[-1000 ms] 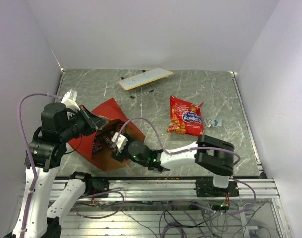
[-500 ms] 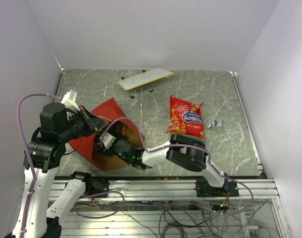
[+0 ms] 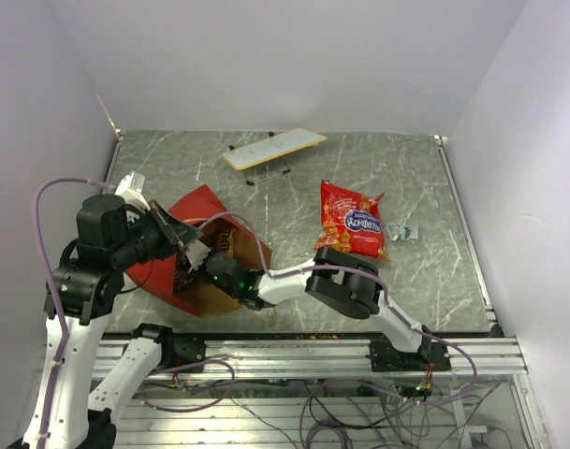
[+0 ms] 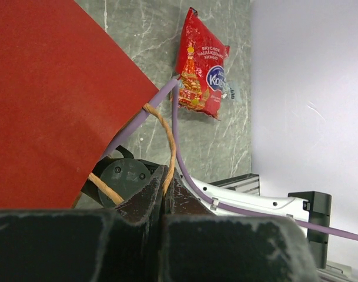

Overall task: Take the snacks out of the paper bag
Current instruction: Take out the snack from the paper bag.

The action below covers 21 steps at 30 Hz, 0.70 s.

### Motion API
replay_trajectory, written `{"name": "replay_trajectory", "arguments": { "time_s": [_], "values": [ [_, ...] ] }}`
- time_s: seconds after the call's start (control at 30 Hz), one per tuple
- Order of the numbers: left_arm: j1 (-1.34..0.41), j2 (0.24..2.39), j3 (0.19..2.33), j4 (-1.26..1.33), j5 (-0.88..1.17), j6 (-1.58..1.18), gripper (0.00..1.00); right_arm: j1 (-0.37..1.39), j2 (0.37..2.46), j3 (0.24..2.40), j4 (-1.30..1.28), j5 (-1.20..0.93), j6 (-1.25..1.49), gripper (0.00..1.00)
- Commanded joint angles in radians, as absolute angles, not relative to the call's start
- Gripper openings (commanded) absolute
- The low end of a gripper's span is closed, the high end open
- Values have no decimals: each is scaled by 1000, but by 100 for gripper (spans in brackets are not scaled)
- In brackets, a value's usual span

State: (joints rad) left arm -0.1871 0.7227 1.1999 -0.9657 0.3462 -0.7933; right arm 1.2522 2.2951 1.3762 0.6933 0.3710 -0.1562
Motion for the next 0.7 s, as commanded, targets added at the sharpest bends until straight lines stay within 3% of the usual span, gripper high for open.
{"name": "replay_trajectory", "arguments": {
  "time_s": [0.0, 0.2, 0.67],
  "values": [
    [-190, 739, 1251, -966, 323, -789, 7, 1252, 2242, 1326, 645, 327, -111, 23],
    [-190, 752, 1248, -931, 314, -797, 7, 1253, 2163, 1260, 605, 293, -106, 1],
    [-190, 790, 1222, -869, 362, -822, 7, 1254, 1824, 1019, 604, 226, 2, 0]
  ]
}}
